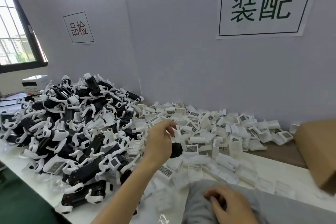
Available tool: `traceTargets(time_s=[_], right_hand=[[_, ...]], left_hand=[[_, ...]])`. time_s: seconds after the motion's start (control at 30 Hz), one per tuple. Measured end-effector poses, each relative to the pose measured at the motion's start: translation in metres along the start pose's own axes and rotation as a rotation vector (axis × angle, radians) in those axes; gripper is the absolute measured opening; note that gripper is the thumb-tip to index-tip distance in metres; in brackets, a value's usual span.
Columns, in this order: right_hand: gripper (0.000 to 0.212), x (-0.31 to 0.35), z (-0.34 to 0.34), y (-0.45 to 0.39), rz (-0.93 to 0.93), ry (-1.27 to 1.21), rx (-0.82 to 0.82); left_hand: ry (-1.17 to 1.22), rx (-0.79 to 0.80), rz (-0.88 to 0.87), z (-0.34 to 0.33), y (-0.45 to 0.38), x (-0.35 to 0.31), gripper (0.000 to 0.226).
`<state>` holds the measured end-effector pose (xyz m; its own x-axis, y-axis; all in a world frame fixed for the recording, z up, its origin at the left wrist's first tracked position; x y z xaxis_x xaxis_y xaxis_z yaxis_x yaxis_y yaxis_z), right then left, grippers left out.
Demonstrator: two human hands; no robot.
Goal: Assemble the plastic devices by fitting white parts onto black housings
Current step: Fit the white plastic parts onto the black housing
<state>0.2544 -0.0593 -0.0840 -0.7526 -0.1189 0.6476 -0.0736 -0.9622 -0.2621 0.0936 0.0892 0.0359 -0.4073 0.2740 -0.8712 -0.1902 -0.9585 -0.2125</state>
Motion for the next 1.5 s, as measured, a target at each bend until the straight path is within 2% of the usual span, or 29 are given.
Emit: traceTargets(time_s=[0.07, 0.2, 0.27, 0.33, 0.43, 0.53, 0.67, 0.83, 0.9, 0.97, 1.13, 1.23, 1.3, 1.4, 1.5], right_hand=[[0.025, -0.004, 0.001, -0.001, -0.106, -0.112, -0.073], [0.046, -0.004, 0.007, -0.004, -0.359, -0.703, -0.223], [0.054, -0.005, 0.017, -0.003, -0.391, -1.102, -0.361], [0.047, -0.004, 0.025, 0.002, -0.376, -1.484, -0.508], [0.038, -0.015, 0.04, 0.011, -0.382, -1.717, -0.642], [0.041, -0.036, 0.058, 0.017, -0.406, -1.603, -0.708], [0.045, -0.061, 0.089, 0.017, -0.419, -1.329, -0.767], [0.032, -0.077, 0.126, 0.001, -0.327, -0.938, -0.73], [0.024, -0.077, 0.136, -0.008, -0.265, -0.807, -0.722], [0.021, -0.078, 0.141, -0.014, -0.217, -0.703, -0.717], [0.036, -0.096, 0.124, -0.011, -0.174, -0.571, -0.619], [0.043, -0.103, 0.121, -0.005, -0.117, -0.453, -0.562], [0.04, -0.102, 0.126, -0.002, -0.061, -0.387, -0.517], [0.038, -0.104, 0.138, 0.005, -0.021, -0.35, -0.508], [0.029, -0.121, 0.151, 0.017, -0.109, -0.246, -0.592]], left_hand=[[0.038, -0.047, -0.142, -0.011, 0.017, -0.017, 0.05], [0.108, -0.014, -0.363, -0.053, 0.058, -0.041, 0.042], [0.122, 0.108, -0.402, -0.082, 0.076, -0.045, 0.044], [0.146, 0.244, -0.398, -0.11, 0.092, -0.045, 0.045], [0.213, 0.369, -0.327, -0.139, 0.107, -0.043, 0.047], [0.227, 0.442, -0.234, -0.158, 0.11, -0.038, 0.046], [0.232, 0.441, -0.094, -0.17, 0.101, -0.034, 0.042], [0.301, 0.389, 0.051, -0.184, 0.074, -0.062, 0.029], [0.33, 0.43, 0.105, -0.199, 0.062, -0.076, 0.02], [0.357, 0.492, 0.162, -0.218, 0.055, -0.085, 0.021], [0.397, 0.596, 0.316, -0.262, 0.05, -0.07, 0.028], [0.504, 0.601, 0.425, -0.276, 0.044, -0.045, 0.019], [0.596, 0.598, 0.49, -0.28, 0.039, -0.033, 0.014], [0.69, 0.591, 0.539, -0.28, 0.029, -0.023, 0.02], [0.883, 0.545, 0.556, -0.27, 0.015, -0.021, 0.028]])
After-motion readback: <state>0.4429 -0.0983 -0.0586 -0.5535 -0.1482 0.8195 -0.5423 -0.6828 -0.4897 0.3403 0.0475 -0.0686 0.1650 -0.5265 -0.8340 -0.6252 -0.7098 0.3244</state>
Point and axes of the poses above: each hand's wrist, its own y-axis away from the middle knuckle, its own z-axis out of the back of the hand, x = y × z, the point moved 5 cm from there along -y, towards the middle knuckle, and after that the axes turned 14 degrees about z, right-handed, at the moved point
